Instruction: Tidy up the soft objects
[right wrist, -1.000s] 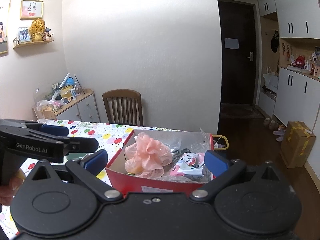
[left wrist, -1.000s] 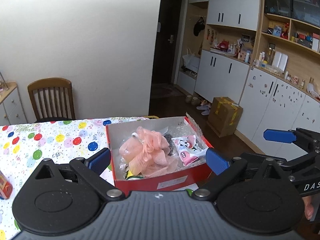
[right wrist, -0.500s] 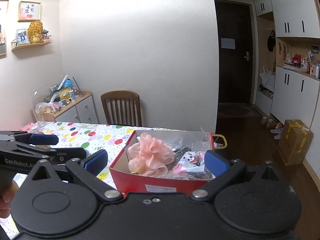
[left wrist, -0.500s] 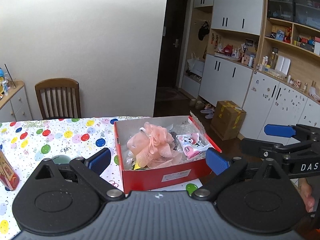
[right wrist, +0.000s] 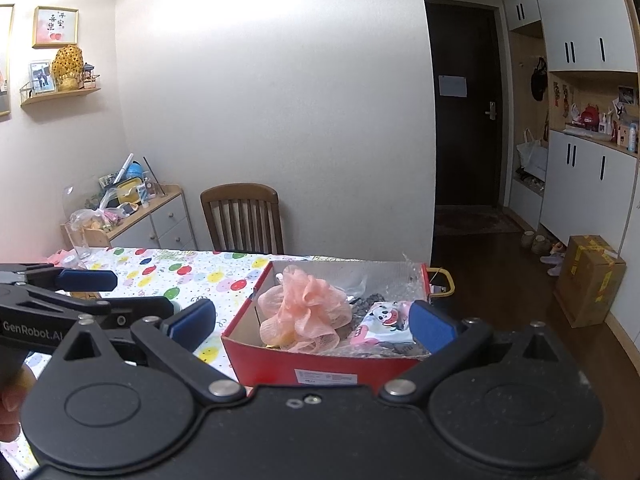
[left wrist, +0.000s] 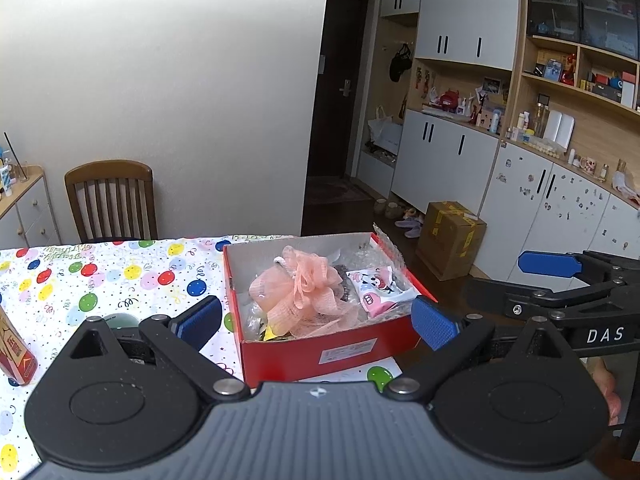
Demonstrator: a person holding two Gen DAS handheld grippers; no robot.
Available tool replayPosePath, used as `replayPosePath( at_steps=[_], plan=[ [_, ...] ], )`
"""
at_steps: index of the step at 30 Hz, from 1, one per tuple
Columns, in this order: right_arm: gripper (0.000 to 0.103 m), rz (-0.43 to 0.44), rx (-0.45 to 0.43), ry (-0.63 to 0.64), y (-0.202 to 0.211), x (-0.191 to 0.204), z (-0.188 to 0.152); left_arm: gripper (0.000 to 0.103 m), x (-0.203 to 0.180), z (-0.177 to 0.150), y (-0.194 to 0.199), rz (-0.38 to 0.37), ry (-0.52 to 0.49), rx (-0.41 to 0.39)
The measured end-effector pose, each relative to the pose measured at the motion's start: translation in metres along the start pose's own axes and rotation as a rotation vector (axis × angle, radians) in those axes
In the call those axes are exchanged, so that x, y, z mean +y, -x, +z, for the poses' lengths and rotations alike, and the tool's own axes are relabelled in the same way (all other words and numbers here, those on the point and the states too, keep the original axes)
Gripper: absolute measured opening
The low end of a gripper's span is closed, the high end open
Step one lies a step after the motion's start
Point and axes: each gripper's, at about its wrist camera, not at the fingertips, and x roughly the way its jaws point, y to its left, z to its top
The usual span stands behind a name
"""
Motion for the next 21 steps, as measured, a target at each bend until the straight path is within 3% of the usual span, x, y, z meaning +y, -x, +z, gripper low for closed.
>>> replayPosePath(
  at_steps=[21],
  plan=[
    [0.103, -0.002, -0.006, -0.021, -0.0008, 0.0016, -0.0017, 0.102, 0.0007, -0.0022, 0.0012, 0.011, 0.011, 0.002]
  ],
)
